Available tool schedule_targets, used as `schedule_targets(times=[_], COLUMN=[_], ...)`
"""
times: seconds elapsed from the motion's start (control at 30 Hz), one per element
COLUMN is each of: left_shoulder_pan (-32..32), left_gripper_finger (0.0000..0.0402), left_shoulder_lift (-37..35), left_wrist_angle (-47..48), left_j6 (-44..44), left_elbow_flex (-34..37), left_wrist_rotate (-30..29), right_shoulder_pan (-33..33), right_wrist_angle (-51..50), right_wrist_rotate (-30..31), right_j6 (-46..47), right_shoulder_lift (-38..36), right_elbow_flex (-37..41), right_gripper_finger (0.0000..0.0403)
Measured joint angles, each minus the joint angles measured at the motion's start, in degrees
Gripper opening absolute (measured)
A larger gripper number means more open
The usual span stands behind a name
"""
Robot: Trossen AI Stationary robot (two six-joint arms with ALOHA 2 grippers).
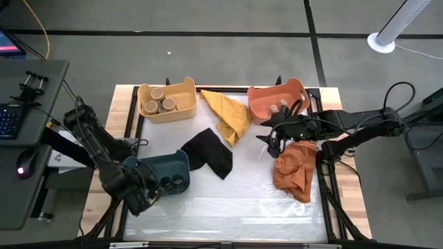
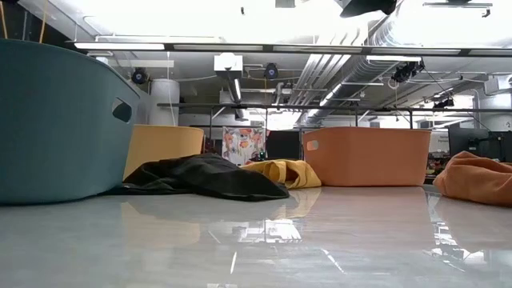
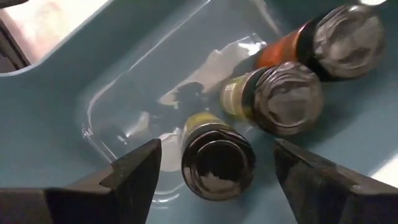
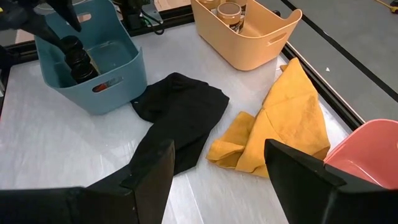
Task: Sort spices by type
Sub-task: Adjust the blue bin
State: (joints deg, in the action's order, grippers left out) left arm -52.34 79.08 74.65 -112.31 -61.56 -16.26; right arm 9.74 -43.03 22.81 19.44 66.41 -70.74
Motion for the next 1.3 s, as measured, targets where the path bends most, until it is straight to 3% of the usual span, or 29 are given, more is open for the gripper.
schedule_targets(times=[0.2, 0.37, 0.43, 0.57, 0.77, 1.0, 1.3], left_shoulder_pan=[1.42, 4.98, 9.09, 20.73, 37.24, 48.23, 47.77], left_gripper_finger=[0.029, 0.0287, 0.0275, 0.0207, 0.0025, 0.0002, 0.0], left_shoulder_lift=[-8.12, -14.77, -15.62, -13.91, -10.08, -6.04, 1.45], left_wrist_angle=[-0.53, -5.44, -5.83, -5.87, -11.03, -13.64, -14.78], left_j6=[-0.16, 1.95, 6.55, 20.32, 41.51, 52.23, 50.45], left_elbow_flex=[-0.02, -0.1, -0.15, -0.09, -0.07, -0.07, -0.02], left_wrist_rotate=[-4.17, -20.8, -23.66, -23.23, -23.33, -20.17, -16.56], right_shoulder_pan=[0.0, 0.0, 0.0, 0.0, 0.0, 0.0, 0.54], right_wrist_angle=[0.0, 0.82, 1.41, 2.0, 2.54, 2.21, 1.64], right_wrist_rotate=[0.02, 0.14, 1.16, 4.21, 7.31, 8.7, 6.8], right_j6=[0.0, 0.01, 0.2, 2.26, 8.87, 14.76, 16.83], right_shoulder_lift=[0.0, 0.0, 0.0, 0.0, 0.0, 0.76, 4.76], right_elbow_flex=[0.0, 0.0, 0.0, 0.0, 0.0, 0.0, 0.0], right_gripper_finger=[0.0245, 0.0245, 0.0245, 0.0245, 0.0245, 0.0245, 0.0245])
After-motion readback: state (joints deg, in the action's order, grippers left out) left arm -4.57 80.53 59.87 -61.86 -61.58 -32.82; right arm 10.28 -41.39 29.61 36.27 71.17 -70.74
